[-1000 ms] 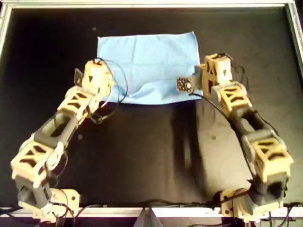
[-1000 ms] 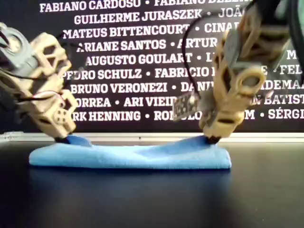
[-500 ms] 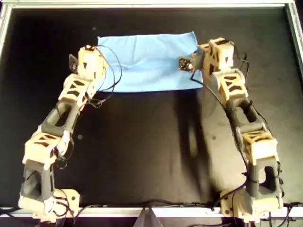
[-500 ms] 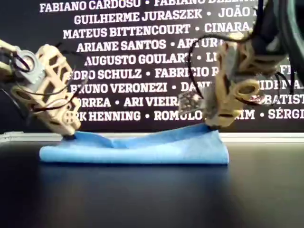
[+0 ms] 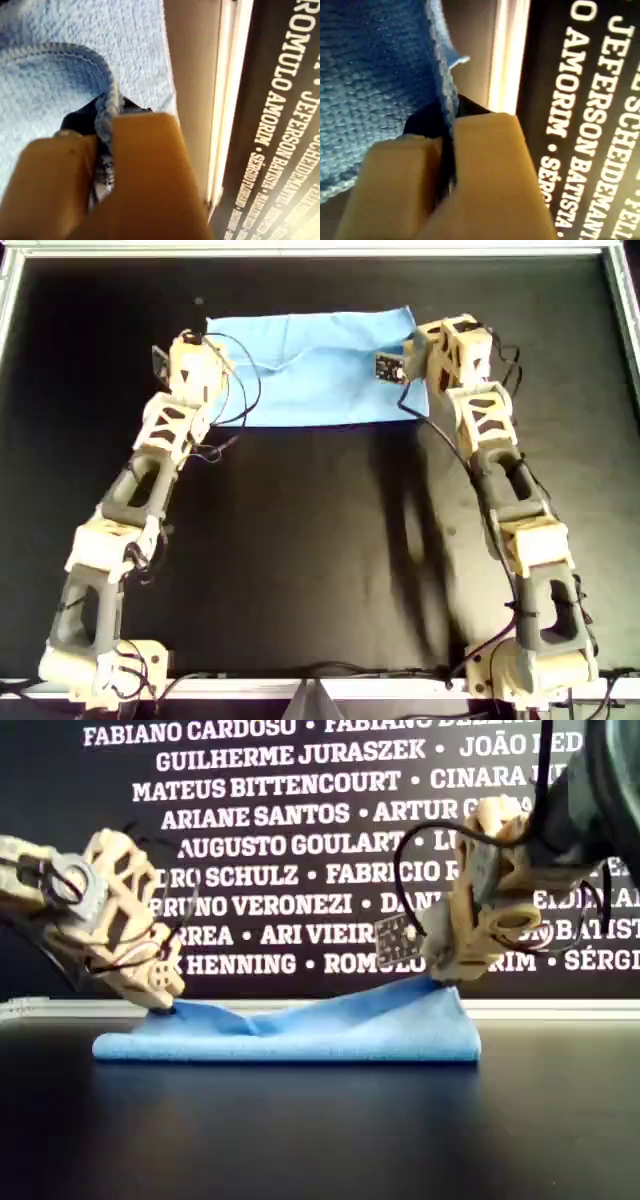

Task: Fold a cloth

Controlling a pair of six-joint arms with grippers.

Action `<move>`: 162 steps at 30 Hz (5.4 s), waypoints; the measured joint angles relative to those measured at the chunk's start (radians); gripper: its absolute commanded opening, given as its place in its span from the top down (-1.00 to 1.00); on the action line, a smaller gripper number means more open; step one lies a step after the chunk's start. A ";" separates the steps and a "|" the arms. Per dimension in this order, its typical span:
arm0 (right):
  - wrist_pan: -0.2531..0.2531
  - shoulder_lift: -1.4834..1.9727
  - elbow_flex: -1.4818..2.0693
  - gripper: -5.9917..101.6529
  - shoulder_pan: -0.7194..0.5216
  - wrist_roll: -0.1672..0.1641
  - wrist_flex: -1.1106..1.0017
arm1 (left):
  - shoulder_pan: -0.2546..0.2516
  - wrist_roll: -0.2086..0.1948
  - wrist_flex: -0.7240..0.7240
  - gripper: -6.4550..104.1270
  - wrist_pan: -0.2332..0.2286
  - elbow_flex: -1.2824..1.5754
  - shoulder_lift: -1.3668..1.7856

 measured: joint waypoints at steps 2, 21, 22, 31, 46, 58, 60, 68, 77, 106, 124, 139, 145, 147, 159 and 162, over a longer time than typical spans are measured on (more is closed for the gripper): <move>0.000 -0.028 -0.041 0.84 0.000 0.000 0.000 | 0.000 0.000 0.000 0.86 0.000 -0.067 -0.041; 0.000 -0.127 -0.204 -0.05 -0.011 0.000 0.000 | 0.000 0.000 0.000 -0.21 0.000 -0.485 -0.342; 0.000 -0.127 -0.204 -0.08 -0.009 0.000 0.000 | 0.002 0.000 0.000 -0.27 0.000 -0.486 -0.351; -0.012 -0.127 -0.206 -0.14 -0.008 0.000 0.000 | 0.005 0.000 0.006 -0.45 -0.006 -0.488 -0.365; -0.009 0.270 -0.204 -0.14 -0.032 0.009 0.497 | 0.011 0.012 0.703 -0.45 -0.347 -0.522 0.137; 0.087 1.301 0.100 -0.14 -0.011 0.017 0.900 | -0.048 -0.238 1.184 -0.43 -0.368 -0.080 1.296; 0.095 1.531 0.299 -0.14 -0.005 0.020 0.900 | -0.040 -0.239 1.184 -0.44 -0.365 0.173 1.502; 0.103 2.232 1.247 -0.14 -0.014 0.043 0.713 | -0.032 -0.239 1.063 -0.45 -0.322 1.197 2.102; 0.104 2.310 2.082 -0.14 -0.011 0.002 0.187 | -0.031 -0.233 0.365 -0.45 -0.170 1.861 2.120; 0.098 1.750 2.401 -0.14 -0.012 -0.041 -0.423 | -0.029 -0.232 -0.396 -0.45 -0.029 2.117 1.466; 0.100 1.051 1.818 -0.14 0.011 -0.044 -0.423 | -0.029 -0.227 -0.405 -0.45 -0.029 1.586 0.885; 0.109 0.885 1.617 -0.14 0.041 -0.048 -0.423 | -0.029 -0.222 -0.408 -0.45 -0.031 1.290 0.640; 0.106 0.853 1.557 -0.14 0.060 -0.048 -0.423 | -0.029 -0.222 -0.414 -0.45 -0.031 1.261 0.620; 0.109 0.854 1.557 -0.14 0.060 -0.048 -0.423 | -0.029 -0.222 -0.414 -0.45 -0.031 1.252 0.615; 0.109 0.799 1.482 -0.26 0.049 -0.049 -0.357 | -0.029 -0.170 -0.416 -0.45 -0.031 1.187 0.558; 0.109 0.756 1.385 -0.35 0.052 -0.049 -0.318 | -0.029 -0.170 -0.416 -0.45 -0.031 1.180 0.555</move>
